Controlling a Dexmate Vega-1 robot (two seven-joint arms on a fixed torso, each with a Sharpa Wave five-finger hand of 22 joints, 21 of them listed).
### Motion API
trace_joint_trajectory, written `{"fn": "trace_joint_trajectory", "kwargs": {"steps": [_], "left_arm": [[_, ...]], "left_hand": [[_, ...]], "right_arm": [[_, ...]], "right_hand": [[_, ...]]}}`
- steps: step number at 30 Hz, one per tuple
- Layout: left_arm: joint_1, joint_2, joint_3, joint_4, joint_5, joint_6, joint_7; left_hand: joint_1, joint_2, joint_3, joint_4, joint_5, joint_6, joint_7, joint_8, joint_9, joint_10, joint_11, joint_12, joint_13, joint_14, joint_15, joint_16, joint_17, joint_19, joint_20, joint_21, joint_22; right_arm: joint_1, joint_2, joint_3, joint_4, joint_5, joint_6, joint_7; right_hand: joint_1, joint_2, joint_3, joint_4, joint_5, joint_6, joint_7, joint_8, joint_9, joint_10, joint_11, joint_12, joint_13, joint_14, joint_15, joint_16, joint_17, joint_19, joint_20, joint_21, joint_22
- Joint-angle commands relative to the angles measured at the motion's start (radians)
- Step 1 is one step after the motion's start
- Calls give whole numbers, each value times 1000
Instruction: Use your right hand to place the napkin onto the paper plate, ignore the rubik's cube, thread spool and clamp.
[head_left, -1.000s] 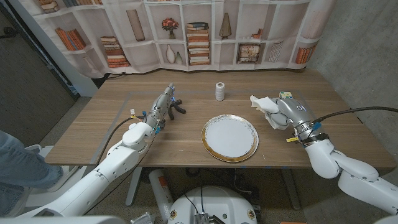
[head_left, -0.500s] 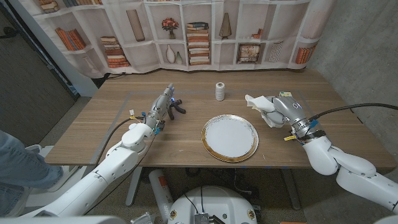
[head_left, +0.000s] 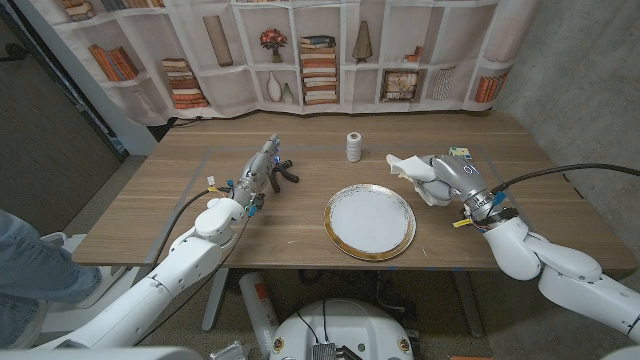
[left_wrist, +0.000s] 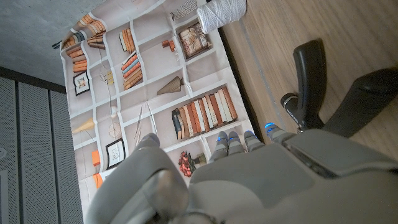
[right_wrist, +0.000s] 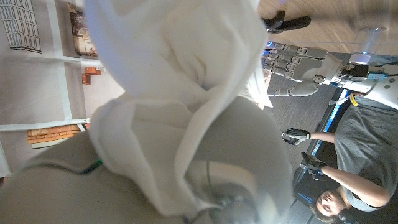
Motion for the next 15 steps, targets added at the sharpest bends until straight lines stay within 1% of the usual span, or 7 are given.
{"fn": "trace_joint_trajectory", "kwargs": {"steps": [1, 4, 10, 12, 14, 15], "left_arm": [[6, -4, -3, -6, 1, -12, 4], [8, -4, -3, -9, 1, -11, 6], [16, 2, -6, -19, 3, -5, 13], [19, 3, -8, -21, 2, -5, 15], [22, 6, -9, -23, 1, -4, 15], [23, 7, -10, -25, 1, -3, 16]], "left_hand": [[-1, 9, -4, -2, -1, 7, 1, -3, 2, 0, -2, 0, 3, -2, 3, 2, 4, -27, -8, -2, 3], [-1, 10, -4, -2, -1, 7, 0, -3, 2, 1, -1, 0, 3, -2, 3, 2, 4, -27, -8, -2, 3], [0, 10, -5, -2, -1, 8, 2, -3, 2, 1, -2, 0, 3, -2, 3, 2, 4, -27, -9, -2, 3], [0, 10, -5, -2, -1, 8, 1, -3, 2, 1, -2, 0, 3, -3, 3, 2, 4, -27, -9, -2, 3], [0, 10, -5, -2, -1, 8, 1, -3, 2, 1, -2, 0, 3, -2, 3, 2, 4, -27, -9, -2, 3], [0, 10, -5, -2, -1, 8, 1, -3, 2, 1, -2, 0, 3, -2, 3, 2, 4, -27, -8, -2, 3]], "right_arm": [[20, 7, -17, 4, -19, 29, 7], [32, 10, -27, 9, -25, 39, 12], [53, 17, -46, 20, -34, 55, 18], [58, 20, -52, 22, -36, 58, 20], [63, 22, -57, 24, -39, 62, 20], [66, 24, -59, 24, -41, 63, 20]], "right_hand": [[-8, 5, -3, 1, 9, 10, 2, 0, 6, 6, 1, -1, 3, 7, -111, -5, 1, 7, -95, 5, 3], [-9, 5, -4, 1, 9, 10, 1, 0, 6, 7, 3, -1, 3, 8, -111, -5, 1, 7, -95, 6, 3], [-11, 5, -5, 1, 9, 11, -2, 0, 6, 7, 1, -2, 3, 9, -111, -5, 1, 5, -95, 5, 3], [-12, 5, -6, 1, 9, 13, -4, 0, 6, 5, -4, -3, 3, 9, -112, -5, 1, 4, -95, 6, 3], [-12, 5, -6, 1, 10, 13, -3, -1, 6, 5, 6, -3, 3, 9, -112, -5, 1, 4, -95, 6, 2], [-12, 5, -6, 1, 10, 14, -3, 0, 6, 5, 6, -3, 3, 9, -112, -5, 1, 4, -95, 6, 2]]}}
